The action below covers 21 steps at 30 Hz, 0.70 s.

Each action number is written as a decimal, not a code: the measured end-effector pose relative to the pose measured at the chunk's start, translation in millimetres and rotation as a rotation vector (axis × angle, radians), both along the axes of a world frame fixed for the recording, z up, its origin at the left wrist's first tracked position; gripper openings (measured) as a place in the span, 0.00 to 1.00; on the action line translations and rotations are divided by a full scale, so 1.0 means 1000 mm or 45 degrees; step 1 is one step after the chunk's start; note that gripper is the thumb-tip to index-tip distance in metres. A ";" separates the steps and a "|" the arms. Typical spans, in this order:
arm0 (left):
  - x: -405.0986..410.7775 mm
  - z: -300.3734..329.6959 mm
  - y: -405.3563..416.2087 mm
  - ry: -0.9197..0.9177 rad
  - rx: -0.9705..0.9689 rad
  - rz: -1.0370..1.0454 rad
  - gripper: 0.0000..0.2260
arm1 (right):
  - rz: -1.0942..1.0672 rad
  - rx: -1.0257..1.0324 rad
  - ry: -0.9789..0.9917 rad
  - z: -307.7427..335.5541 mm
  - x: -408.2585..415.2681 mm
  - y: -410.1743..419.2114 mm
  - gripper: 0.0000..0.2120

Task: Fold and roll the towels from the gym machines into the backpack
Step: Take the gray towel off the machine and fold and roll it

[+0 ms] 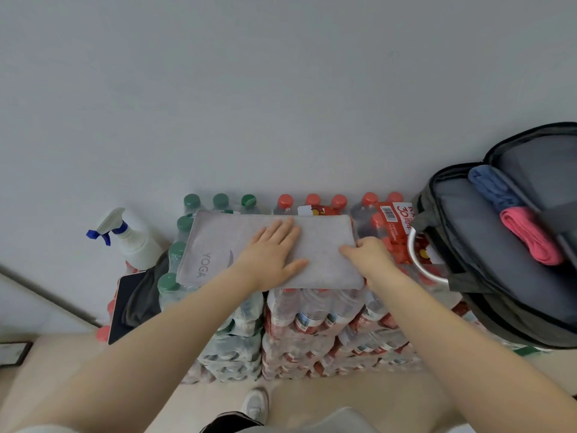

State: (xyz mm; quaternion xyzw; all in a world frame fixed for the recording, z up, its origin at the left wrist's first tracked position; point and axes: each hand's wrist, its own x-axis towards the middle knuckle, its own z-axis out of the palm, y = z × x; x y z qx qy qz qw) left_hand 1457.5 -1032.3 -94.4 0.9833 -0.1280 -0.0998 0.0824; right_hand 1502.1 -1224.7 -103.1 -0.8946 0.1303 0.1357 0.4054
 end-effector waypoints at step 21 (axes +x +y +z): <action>0.017 0.009 -0.049 0.113 -0.406 -0.029 0.25 | -0.001 0.699 0.063 0.057 0.004 -0.028 0.10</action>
